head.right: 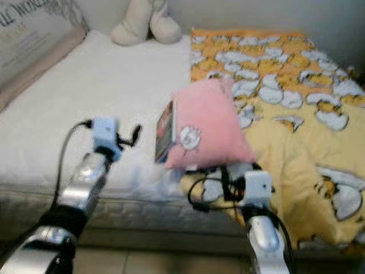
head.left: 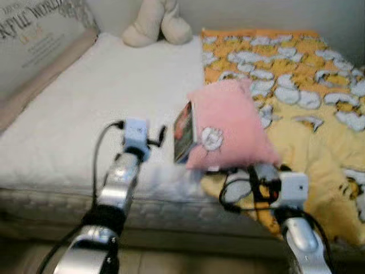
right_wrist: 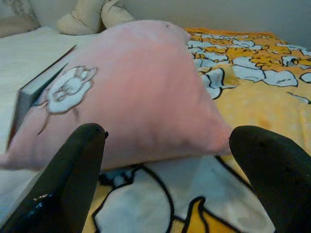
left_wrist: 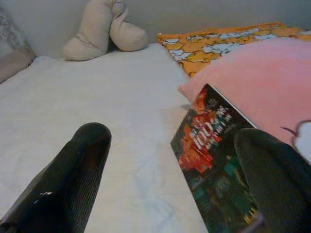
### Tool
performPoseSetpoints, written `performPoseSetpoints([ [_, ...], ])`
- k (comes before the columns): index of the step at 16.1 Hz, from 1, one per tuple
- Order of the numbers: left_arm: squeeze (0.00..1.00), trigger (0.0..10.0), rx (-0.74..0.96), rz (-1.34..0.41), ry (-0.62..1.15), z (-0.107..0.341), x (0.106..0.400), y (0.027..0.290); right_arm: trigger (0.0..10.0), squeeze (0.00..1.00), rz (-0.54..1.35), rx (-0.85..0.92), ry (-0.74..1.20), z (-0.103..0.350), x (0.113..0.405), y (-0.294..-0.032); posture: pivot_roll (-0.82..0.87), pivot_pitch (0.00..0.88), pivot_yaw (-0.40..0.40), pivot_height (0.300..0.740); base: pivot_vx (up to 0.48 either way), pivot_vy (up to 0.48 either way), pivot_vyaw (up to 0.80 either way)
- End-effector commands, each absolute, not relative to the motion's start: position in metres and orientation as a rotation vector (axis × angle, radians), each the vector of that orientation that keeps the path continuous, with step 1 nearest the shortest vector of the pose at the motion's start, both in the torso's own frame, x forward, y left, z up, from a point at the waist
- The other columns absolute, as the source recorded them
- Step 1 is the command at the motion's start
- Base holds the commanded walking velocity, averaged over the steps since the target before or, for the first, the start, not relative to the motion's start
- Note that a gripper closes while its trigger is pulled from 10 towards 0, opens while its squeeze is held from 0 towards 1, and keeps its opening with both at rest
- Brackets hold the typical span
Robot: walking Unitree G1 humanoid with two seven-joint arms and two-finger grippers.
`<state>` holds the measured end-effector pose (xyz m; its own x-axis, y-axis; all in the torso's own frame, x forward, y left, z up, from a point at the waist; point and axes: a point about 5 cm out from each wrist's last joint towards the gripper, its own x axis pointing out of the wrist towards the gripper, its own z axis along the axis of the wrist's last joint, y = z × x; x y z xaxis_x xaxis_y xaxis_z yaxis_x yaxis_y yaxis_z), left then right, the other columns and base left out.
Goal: Clean up the room
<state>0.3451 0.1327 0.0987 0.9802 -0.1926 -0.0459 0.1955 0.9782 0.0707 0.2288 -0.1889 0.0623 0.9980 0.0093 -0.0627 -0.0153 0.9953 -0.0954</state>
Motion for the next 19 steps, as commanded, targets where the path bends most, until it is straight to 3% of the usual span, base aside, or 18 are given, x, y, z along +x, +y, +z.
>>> performPoseSetpoints([
  [1, 0.00, 10.0, 0.088, -0.189, 0.017, 0.105, 0.347, 0.136, 10.0, 0.00, 0.022, -0.098, 0.043, 0.068, 0.231, -0.187, -0.15, 0.000, 0.061, 0.732, 0.000, 0.000, 0.00],
  [3, 0.00, 10.0, 0.056, -0.182, 0.026, 0.102, 0.345, 0.135, 10.0, 0.00, 0.038, -0.119, 0.043, 0.068, 0.230, -0.186, -0.15, 0.000, 0.062, 0.732, 0.000, 0.000, 0.00],
  [5, 0.00, 10.0, -0.097, -0.083, 0.099, 0.087, 0.335, 0.136, 10.0, 0.00, 0.043, -0.123, 0.047, 0.069, 0.229, -0.187, -0.16, 0.000, 0.067, 0.732, 0.000, 0.000, 0.00],
  [10, 0.00, 10.0, -0.071, -0.137, 0.094, 0.085, 0.331, 0.125, 10.0, 0.00, 0.051, -0.118, 0.050, 0.070, 0.232, -0.188, -0.15, 0.000, 0.061, 0.732, 0.369, 0.000, 0.00],
  [15, 0.00, 10.0, -0.112, -0.105, 0.109, 0.087, 0.331, 0.131, 10.0, 0.00, 0.063, -0.118, 0.055, 0.069, 0.235, -0.187, -0.15, 0.000, 0.060, 0.732, 0.470, 0.000, 0.00],
  [19, 0.00, 10.0, -0.032, -0.138, 0.070, 0.091, 0.330, 0.128, 10.0, 0.00, 0.073, -0.116, 0.060, 0.069, 0.234, -0.185, -0.14, 0.000, 0.059, 0.732, 0.174, 0.163, 0.00],
])
